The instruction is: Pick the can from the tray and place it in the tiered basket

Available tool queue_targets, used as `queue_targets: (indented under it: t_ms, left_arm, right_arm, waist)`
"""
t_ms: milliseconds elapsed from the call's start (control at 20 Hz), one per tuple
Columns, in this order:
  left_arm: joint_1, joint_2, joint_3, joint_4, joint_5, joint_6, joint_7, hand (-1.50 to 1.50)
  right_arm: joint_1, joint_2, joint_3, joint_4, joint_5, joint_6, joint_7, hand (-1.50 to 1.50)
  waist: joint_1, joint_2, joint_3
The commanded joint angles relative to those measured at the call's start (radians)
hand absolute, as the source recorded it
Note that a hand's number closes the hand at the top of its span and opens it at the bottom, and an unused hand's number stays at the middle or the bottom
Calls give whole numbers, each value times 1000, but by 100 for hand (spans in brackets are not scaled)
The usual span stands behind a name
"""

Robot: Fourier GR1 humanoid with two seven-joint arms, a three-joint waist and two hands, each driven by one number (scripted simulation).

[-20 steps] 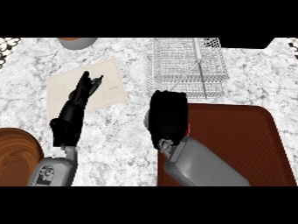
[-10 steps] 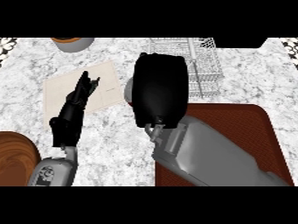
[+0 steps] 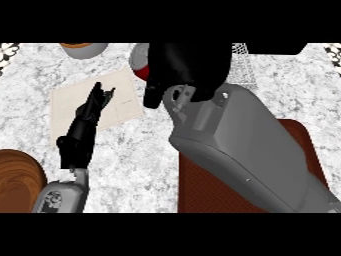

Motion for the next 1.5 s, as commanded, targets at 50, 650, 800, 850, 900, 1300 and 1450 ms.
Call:
queue_targets:
  t_ms: [50, 650, 800, 850, 900, 1300, 1450]
  left_arm:
    - [5, 2, -4, -42, -4, 2, 39, 0]
    - [38, -3, -7, -22, -18, 10, -16, 0]
    - [-11, 2, 10, -21, -8, 6, 15, 0]
    - [-7, -20, -7, 2, -18, 34, -3, 0]
    - [-2, -20, 4, 61, -18, 28, -70, 0]
    - [58, -10, -7, -5, -9, 6, -70, 0]
    - [53, 34, 26, -34, 34, -47, -27, 0]
  right_arm:
    - [-126, 16, -79, 175, -4, -29, 132, 150]
    - [-143, -61, -189, 402, 172, -77, -120, 150]
    - [-137, -88, -211, 530, 203, -144, -200, 150]
    - [-155, -73, -222, 521, 203, -122, -176, 150]
    - [-113, -62, -203, 522, 229, -180, -191, 150]
    - [-34, -31, -402, 519, 127, -412, -214, -150]
    - [-44, -12, -439, 528, 99, -465, -239, -150]
  waist:
    - [6, 5, 0]
    - [-13, 5, 1]
    - [-8, 8, 1]
    - [-12, 7, 1]
    - [-14, 8, 1]
    - [-8, 7, 2]
    - [-3, 8, 2]
